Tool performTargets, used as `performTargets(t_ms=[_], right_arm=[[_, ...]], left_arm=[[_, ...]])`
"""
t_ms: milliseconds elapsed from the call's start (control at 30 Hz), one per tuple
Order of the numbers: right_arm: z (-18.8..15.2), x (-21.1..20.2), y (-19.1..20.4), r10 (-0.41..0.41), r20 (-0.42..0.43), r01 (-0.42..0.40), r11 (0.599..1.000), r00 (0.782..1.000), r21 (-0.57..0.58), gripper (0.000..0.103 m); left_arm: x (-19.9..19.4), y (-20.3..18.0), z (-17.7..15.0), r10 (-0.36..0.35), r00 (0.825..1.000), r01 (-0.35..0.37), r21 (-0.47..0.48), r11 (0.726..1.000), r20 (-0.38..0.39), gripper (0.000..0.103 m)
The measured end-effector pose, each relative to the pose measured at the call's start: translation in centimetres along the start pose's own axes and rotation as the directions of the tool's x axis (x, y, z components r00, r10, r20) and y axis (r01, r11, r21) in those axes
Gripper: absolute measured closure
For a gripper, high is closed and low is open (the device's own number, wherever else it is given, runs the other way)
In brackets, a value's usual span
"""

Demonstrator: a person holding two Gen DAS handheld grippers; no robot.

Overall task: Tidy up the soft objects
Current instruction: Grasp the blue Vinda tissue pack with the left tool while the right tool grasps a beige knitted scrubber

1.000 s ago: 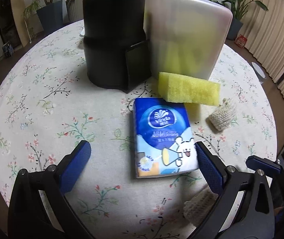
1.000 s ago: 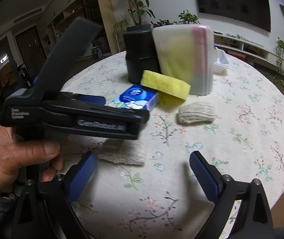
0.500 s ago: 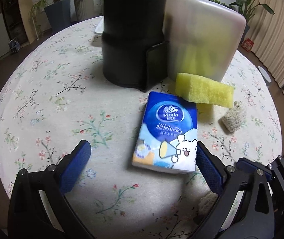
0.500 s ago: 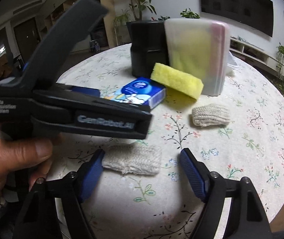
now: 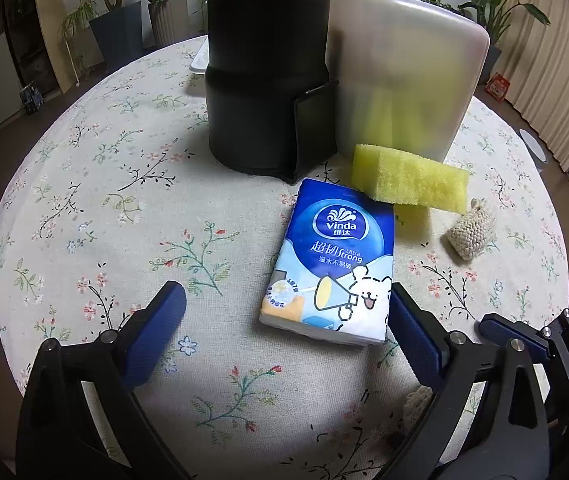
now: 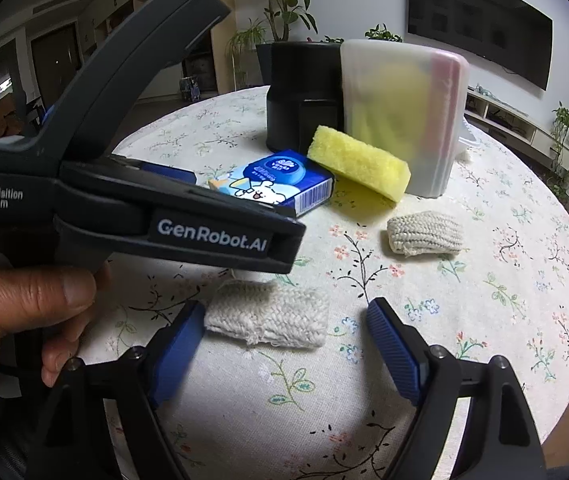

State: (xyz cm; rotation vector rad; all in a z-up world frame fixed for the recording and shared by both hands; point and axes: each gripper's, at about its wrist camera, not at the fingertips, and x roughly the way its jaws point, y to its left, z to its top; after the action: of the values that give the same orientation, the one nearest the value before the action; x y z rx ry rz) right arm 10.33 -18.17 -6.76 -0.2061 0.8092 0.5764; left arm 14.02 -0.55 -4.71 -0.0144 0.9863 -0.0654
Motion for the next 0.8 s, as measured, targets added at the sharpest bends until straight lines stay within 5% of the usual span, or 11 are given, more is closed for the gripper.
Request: performTargets(t_ms=[133, 233, 367, 800], right_arm=[[-0.3, -0.4, -0.2, -0.016, 0.009, 0.016, 1.0, 1.0, 0.003, 0.029], [-0.4, -0.8, -0.4, -0.021, 0.018, 0.021, 1.0, 1.0, 0.003, 0.046], [-0.6, -1.0, -0.4, -0.02, 0.02, 0.02, 1.0, 1.0, -0.001, 0.046], [-0.7, -1.3, -0.5, -0.013, 0.027, 0.013, 1.0, 1.0, -0.003, 0.049]], left_arm=[[-0.1, -0.7, -0.1, 0.009, 1.0, -0.01, 0.034, 0.999, 0.006, 0.019], [-0.3, -1.0, -0.1, 0.011, 1.0, -0.012, 0.051, 0.999, 0.017, 0.033], [-0.4, -0.6, 0.0, 0.006, 1.0, -0.006, 0.03, 1.0, 0.026, 0.045], [-1.0, 0.0, -0.6, -0.039, 0.998, 0.04, -0.005, 0.999, 0.057, 0.047]])
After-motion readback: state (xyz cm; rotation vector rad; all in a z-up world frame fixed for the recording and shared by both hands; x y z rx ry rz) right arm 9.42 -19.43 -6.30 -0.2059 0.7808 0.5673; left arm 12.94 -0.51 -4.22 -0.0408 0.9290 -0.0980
